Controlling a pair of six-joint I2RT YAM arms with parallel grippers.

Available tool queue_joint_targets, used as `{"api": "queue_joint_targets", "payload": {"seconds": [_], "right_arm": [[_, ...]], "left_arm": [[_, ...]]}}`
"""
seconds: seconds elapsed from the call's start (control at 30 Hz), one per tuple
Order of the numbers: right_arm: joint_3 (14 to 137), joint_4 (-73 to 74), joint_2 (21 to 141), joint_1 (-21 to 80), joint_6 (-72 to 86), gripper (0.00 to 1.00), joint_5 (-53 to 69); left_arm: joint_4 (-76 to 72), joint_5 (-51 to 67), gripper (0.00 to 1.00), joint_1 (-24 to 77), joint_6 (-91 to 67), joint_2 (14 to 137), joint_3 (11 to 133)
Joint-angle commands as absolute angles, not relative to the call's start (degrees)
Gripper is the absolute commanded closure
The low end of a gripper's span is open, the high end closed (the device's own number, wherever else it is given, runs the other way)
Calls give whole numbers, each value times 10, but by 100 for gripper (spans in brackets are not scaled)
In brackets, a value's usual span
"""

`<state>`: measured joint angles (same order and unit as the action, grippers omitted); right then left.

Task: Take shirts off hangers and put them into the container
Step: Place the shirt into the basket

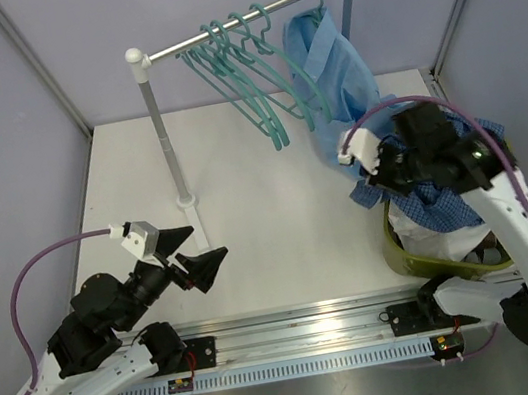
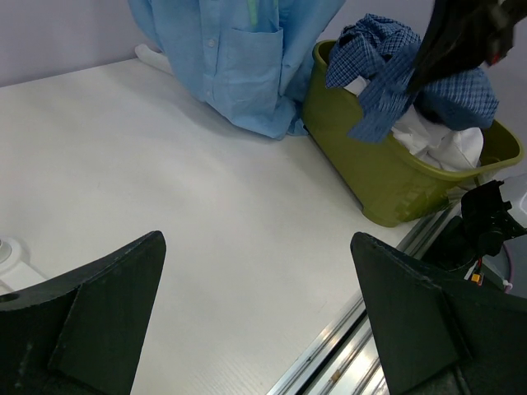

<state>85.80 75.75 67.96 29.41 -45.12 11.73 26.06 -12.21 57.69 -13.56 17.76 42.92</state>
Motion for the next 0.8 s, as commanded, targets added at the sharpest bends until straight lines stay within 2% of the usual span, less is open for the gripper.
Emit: {"api": "queue_joint_targets", "payload": {"seconds": [0.0,0.07,0.2,0.27,0.43,0.47,0.63,0.7,0.77], "right_arm": [[892,732,594,229,-410,100,117],[865,710,557,187,-375,100,91],[735,563,481,104,-302,100,-76],[666,546,469,59,-292,100,-83],[500,477,540,-62,-297,100,-5],[484,465,561,-115,-306,100,50],[440,468,654,-190,-382,100,161],[439,486,643,-197,-409,93,191],[455,501,591,-202,-416,65,206]], "left_arm": [[243,-125,1,578,-134,178,443],[243,-125,1,578,-131,178,444],[239,-123,1,578,-124,179,440],[235,-120,1,578,-120,180,439],[233,-114,1,578,-110,187,445],[235,-113,1,578,-108,187,446],[236,-116,1,579,-106,175,440],[233,-117,1,578,-105,173,435],[230,-117,1,578,-105,173,428]]}}
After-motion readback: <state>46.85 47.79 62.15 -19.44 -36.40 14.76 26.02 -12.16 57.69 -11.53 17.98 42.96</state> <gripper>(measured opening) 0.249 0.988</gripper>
